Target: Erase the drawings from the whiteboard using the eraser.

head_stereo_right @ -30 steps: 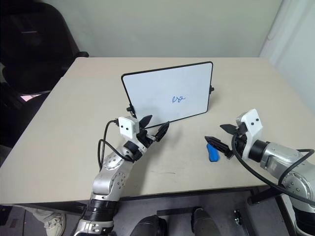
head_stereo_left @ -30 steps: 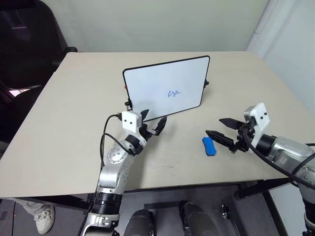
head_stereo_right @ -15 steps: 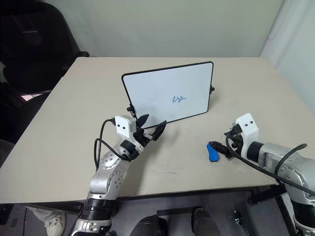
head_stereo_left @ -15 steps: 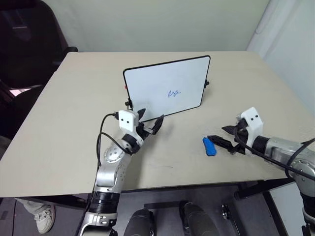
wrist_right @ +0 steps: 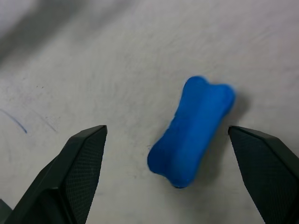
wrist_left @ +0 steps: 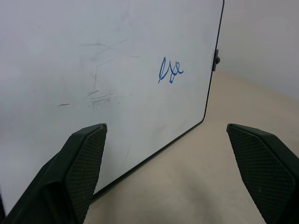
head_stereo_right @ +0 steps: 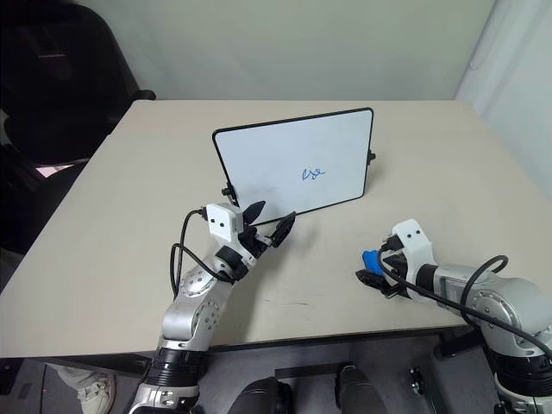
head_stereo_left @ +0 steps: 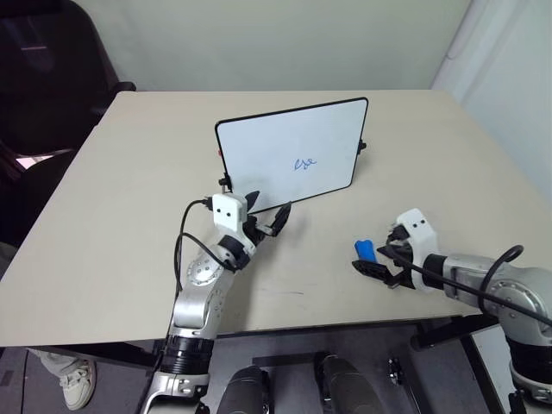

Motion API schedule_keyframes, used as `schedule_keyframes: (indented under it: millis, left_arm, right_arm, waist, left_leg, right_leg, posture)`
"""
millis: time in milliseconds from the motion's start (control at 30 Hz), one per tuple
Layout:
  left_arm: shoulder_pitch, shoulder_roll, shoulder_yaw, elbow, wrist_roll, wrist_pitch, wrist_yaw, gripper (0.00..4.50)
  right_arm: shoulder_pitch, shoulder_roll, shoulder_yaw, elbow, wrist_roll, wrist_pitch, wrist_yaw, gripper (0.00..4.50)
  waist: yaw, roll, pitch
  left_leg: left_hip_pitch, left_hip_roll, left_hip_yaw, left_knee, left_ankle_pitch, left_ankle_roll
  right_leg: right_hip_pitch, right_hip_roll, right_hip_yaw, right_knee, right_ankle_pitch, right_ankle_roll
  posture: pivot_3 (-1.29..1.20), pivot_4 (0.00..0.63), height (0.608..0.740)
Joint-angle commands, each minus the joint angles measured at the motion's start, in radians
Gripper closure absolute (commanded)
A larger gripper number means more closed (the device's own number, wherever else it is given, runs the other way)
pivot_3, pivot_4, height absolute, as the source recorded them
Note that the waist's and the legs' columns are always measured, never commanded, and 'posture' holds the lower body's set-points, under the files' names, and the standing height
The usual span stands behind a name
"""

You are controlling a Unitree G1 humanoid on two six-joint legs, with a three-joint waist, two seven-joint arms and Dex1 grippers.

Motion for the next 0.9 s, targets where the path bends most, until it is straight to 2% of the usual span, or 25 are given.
schedule_keyframes:
  millis: [33,267,467,600,667,833,900]
  left_arm:
    - [0.003,-0.003,-0.003,-0.038,-0.004,-0.007,-0.001,0.0]
    - [0.011,0.002,-0.001,-0.046,-0.003,-0.007,0.001,0.0]
    - [0.014,0.005,-0.001,-0.052,-0.002,-0.005,0.004,0.0]
    - [0.016,0.005,0.0,-0.055,-0.003,-0.002,0.005,0.0]
    - [0.016,0.005,0.001,-0.055,-0.005,-0.001,0.004,0.0]
    - [0.015,0.003,-0.001,-0.053,-0.006,-0.002,0.001,0.0]
    - [0.013,0.003,-0.002,-0.051,-0.005,-0.004,0.0,0.0]
  right_arm:
    - [-0.007,0.017,0.018,-0.029,-0.037,0.004,-0.038,0.11]
    - [-0.007,0.034,0.053,-0.04,-0.078,0.02,-0.049,0.11]
    - [0.003,0.005,0.088,-0.048,-0.115,0.004,-0.031,0.11]
    - [0.007,0.001,0.096,-0.057,-0.125,-0.004,-0.017,0.94]
    - [0.009,0.003,0.094,-0.058,-0.123,-0.005,-0.012,1.7]
    - [0.014,-0.006,0.091,-0.062,-0.141,-0.034,0.005,3.29]
    - [0.017,-0.016,0.094,-0.059,-0.159,-0.046,0.004,3.29]
  waist:
    - [0.0,0.0,0.0]
    - [0.0,0.0,0.0]
    - [0.0,0.0,0.0]
    - [0.001,0.0,0.0]
    - [0.001,0.0,0.0]
    - [0.0,0.0,0.0]
    - [0.0,0.0,0.0]
  left_leg:
    - [0.0,0.0,0.0,0.0,0.0,0.0]
    - [0.0,0.0,0.0,0.0,0.0,0.0]
    - [0.0,0.0,0.0,0.0,0.0,0.0]
    - [0.0,0.0,0.0,0.0,0.0,0.0]
    - [0.0,0.0,0.0,0.0,0.0,0.0]
    - [0.0,0.0,0.0,0.0,0.0,0.0]
    - [0.0,0.0,0.0,0.0,0.0,0.0]
  right_leg:
    - [0.0,0.0,0.0,0.0,0.0,0.0]
    - [0.0,0.0,0.0,0.0,0.0,0.0]
    - [0.0,0.0,0.0,0.0,0.0,0.0]
    - [0.0,0.0,0.0,0.0,0.0,0.0]
    - [0.0,0.0,0.0,0.0,0.0,0.0]
    - [0.0,0.0,0.0,0.0,0.0,0.0]
    - [0.0,0.0,0.0,0.0,0.0,0.0]
  posture:
    - [0.0,0.15,0.74]
    - [0.0,0.15,0.74]
    - [0.0,0.15,0.74]
    - [0.0,0.15,0.74]
    - [0.0,0.15,0.74]
    - [0.0,0.15,0.74]
    - [0.0,0.15,0.74]
